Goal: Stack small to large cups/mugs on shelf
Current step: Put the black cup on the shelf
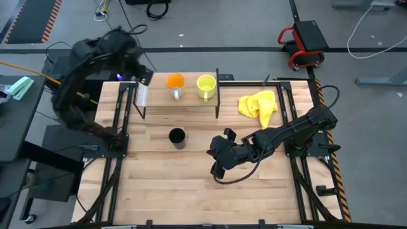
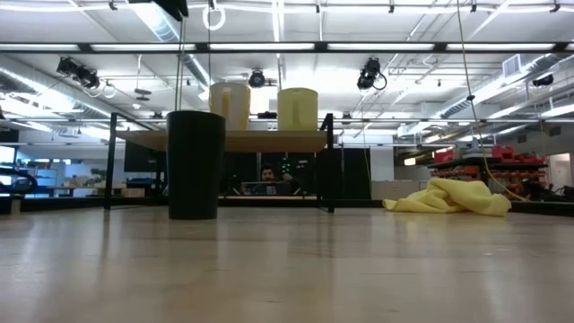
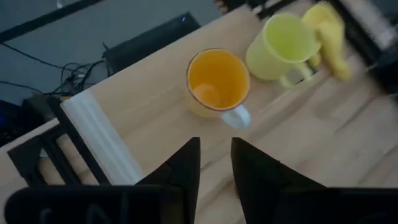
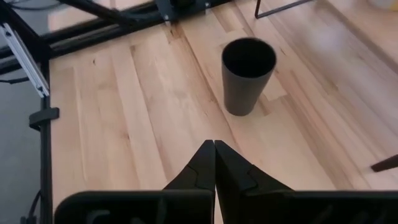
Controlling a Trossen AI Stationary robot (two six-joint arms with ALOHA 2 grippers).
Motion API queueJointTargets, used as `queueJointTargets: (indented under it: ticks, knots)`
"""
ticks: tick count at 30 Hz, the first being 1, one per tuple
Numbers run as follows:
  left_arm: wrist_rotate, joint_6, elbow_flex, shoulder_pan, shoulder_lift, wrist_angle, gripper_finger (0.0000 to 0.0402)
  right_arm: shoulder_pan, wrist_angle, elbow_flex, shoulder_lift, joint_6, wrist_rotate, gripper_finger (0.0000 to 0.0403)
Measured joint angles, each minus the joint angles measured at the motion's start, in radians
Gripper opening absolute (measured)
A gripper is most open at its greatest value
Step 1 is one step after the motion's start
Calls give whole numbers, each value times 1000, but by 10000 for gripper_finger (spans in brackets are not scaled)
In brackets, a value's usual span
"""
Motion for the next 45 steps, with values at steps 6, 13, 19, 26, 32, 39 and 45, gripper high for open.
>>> queueJointTargets:
  ticks: [6,13,19,26,32,39,45]
  knots:
    - [-16,-86,-18,-80,-103,-2,94,-4,-24,0,-83,-43,7,7]
    - [-78,-175,-199,-185,-194,1,92,-7,-118,0,-195,-44,73,7]
    - [-90,-264,-437,-281,-269,76,84,-7,-381,0,-275,114,121,7]
    - [-100,-341,-674,-380,-354,220,86,44,-715,0,-307,510,120,7]
    - [-135,-470,-888,-460,-419,265,82,134,-738,-51,-308,614,120,7]
    - [-86,-609,-1054,-528,-434,406,76,157,-518,-295,-373,703,75,7]
    - [-57,-607,-1070,-572,-419,503,80,117,-15,-586,-428,656,40,7]
